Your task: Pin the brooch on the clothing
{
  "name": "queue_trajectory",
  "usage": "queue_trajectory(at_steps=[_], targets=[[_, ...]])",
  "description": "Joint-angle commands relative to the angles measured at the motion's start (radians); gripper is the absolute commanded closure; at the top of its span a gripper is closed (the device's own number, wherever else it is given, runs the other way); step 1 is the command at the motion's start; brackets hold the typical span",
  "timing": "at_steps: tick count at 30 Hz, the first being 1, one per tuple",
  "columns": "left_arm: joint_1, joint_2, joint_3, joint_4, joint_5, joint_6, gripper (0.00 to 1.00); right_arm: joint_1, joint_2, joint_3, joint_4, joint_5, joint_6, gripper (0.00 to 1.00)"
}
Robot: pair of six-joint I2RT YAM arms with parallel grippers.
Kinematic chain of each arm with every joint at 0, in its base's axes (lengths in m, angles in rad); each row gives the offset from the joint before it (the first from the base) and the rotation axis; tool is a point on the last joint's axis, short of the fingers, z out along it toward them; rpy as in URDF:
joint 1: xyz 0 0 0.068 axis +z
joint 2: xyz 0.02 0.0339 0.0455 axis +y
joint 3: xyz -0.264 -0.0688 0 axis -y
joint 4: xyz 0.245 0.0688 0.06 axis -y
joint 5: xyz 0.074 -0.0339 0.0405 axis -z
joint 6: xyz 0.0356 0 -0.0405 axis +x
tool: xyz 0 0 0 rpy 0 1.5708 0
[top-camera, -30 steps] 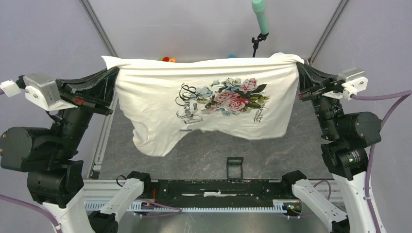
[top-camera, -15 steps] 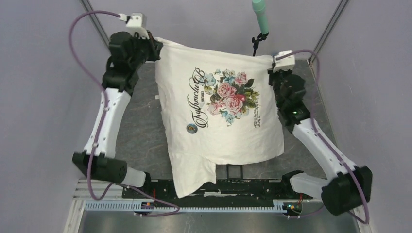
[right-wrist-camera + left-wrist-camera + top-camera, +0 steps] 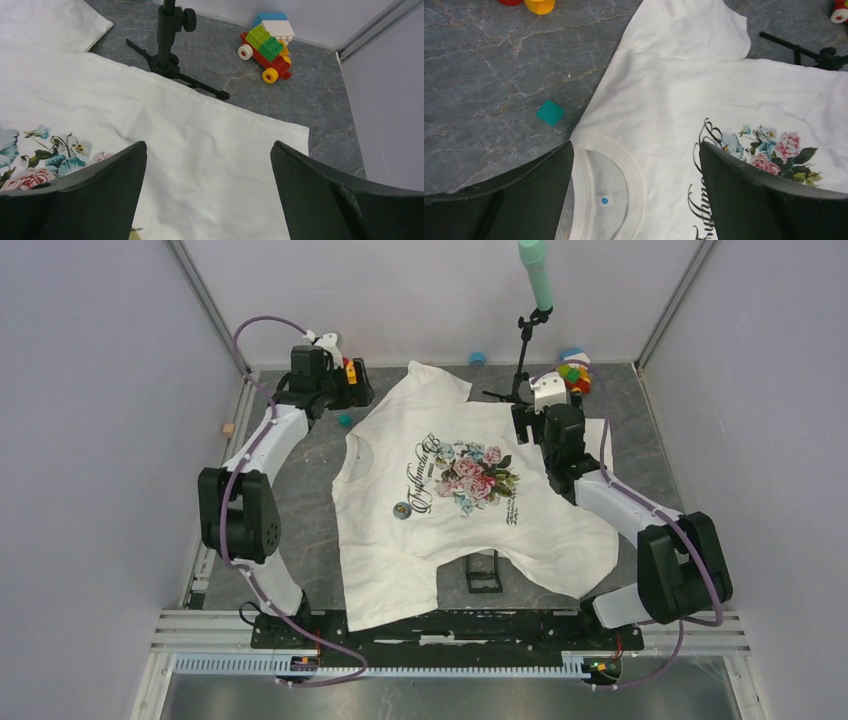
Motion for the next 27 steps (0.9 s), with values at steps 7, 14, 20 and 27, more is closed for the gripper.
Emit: queue_trajectory(at_steps=[7,14,20,27], targets=[[0.031,-0.349,-0.275,0.104,-0.067,-0.205,0.00,-0.033,-0.162,0.027,-0.213,-0.096,0.086,0.02],[0.056,-0.571,-0.312,-0.037,-0.149,-0.207,0.00,-0.041,-0.303,0.051,-0.338,-0.001,0.109,0.02],[0.055,-0.806,-0.315,-0.105,-0.251,-0.090,0.00,-0.041,-0.490,0.029,-0.359,0.103,0.065,0.02],[0.055,-1.056,-0.375,-0.152,-0.379,-0.005,0.00,-0.040,-0.768,-0.172,-0.189,0.082,0.022,0.02]])
